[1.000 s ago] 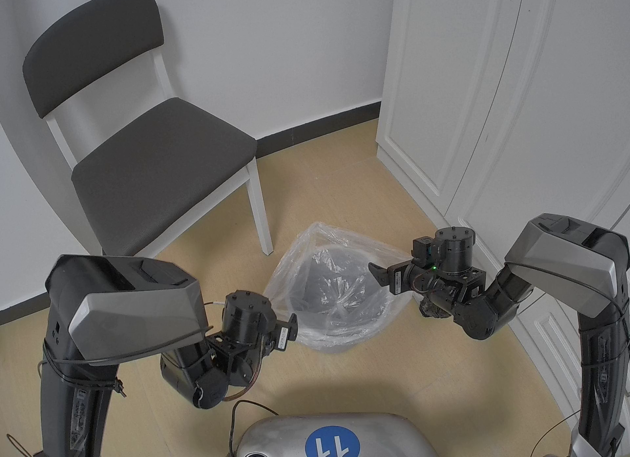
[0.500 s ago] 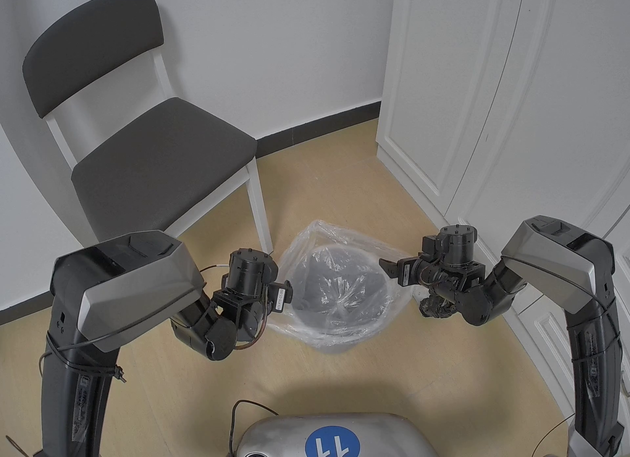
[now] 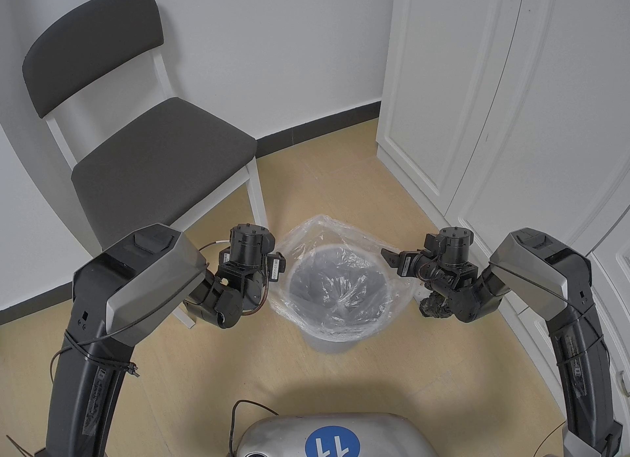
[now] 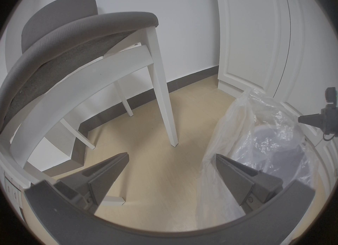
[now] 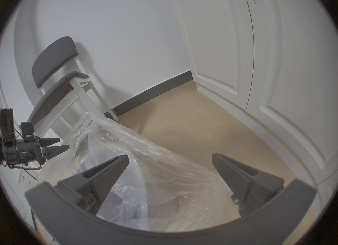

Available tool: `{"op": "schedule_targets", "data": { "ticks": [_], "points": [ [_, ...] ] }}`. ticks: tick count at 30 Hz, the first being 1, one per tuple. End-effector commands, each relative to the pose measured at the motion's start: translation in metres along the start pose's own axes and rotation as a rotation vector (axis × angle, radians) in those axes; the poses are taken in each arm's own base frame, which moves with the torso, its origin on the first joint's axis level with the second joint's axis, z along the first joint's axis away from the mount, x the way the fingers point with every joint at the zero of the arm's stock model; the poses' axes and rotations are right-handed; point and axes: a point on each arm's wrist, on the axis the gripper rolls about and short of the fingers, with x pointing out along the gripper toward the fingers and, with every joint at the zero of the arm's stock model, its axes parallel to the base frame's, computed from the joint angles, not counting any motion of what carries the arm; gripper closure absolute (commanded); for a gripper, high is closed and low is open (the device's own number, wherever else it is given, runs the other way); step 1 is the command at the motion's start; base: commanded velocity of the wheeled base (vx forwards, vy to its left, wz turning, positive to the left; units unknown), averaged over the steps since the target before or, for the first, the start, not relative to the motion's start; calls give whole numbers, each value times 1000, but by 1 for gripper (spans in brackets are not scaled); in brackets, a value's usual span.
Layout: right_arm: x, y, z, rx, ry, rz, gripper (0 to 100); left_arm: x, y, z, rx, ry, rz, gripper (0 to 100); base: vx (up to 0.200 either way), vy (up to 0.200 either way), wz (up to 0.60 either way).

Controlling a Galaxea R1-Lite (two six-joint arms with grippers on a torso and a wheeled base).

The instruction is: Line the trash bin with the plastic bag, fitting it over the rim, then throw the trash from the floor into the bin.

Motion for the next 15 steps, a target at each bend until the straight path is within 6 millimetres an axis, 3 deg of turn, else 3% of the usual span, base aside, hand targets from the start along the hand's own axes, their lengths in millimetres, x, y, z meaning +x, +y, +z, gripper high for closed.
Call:
{"op": "schedule_targets", "data": {
  "ticks": [1, 7, 15],
  "points": [
    [9, -10, -19, 19, 21, -8, 0, 14, -1, -11, 10, 13, 14, 0, 0, 0, 0],
    [24, -18, -26, 67, -12, -19, 0, 26, 11, -9, 5, 32, 45, 0, 0, 0, 0],
    [39, -25, -35, 101, -30, -25, 0, 35, 10, -16, 11, 51, 51, 0, 0, 0, 0]
  ]
}}
